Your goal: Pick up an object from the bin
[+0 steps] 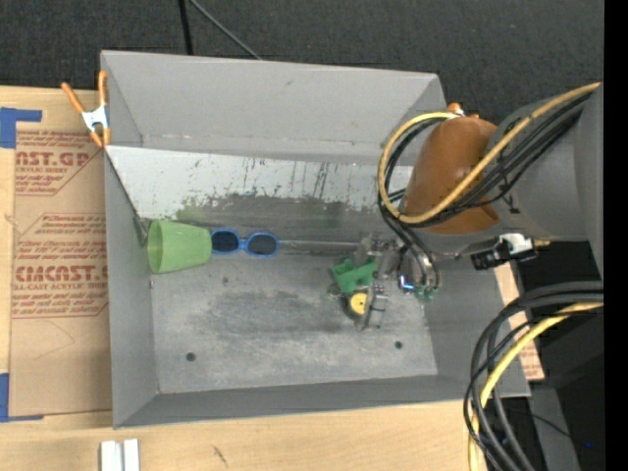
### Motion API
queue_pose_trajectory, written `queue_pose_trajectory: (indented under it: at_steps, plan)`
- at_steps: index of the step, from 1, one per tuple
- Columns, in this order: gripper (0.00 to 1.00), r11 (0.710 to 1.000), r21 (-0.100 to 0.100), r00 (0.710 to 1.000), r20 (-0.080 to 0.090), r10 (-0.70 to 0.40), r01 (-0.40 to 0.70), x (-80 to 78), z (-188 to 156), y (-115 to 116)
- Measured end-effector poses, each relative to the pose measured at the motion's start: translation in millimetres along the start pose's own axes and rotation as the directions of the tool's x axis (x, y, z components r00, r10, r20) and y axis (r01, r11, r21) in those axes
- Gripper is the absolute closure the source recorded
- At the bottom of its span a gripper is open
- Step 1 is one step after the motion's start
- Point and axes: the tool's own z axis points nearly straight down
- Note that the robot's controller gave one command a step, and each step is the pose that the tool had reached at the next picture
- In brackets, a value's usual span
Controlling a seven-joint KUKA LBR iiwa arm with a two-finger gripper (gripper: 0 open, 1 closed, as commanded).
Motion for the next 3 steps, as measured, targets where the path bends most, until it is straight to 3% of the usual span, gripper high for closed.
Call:
queue_pose_trajectory:
  at_steps: [1,2,3]
  plan:
    - [0.00,0.999,0.000,0.999,0.002,0.048,-0.048,2.9,41.8,-1.1]
    - [0.00,0.994,-0.002,0.994,0.003,0.105,-0.105,-7.0,40.5,68.9]
    - [1.00,0.994,0.001,0.994,0.001,0.110,-0.110,-6.7,40.9,63.8]
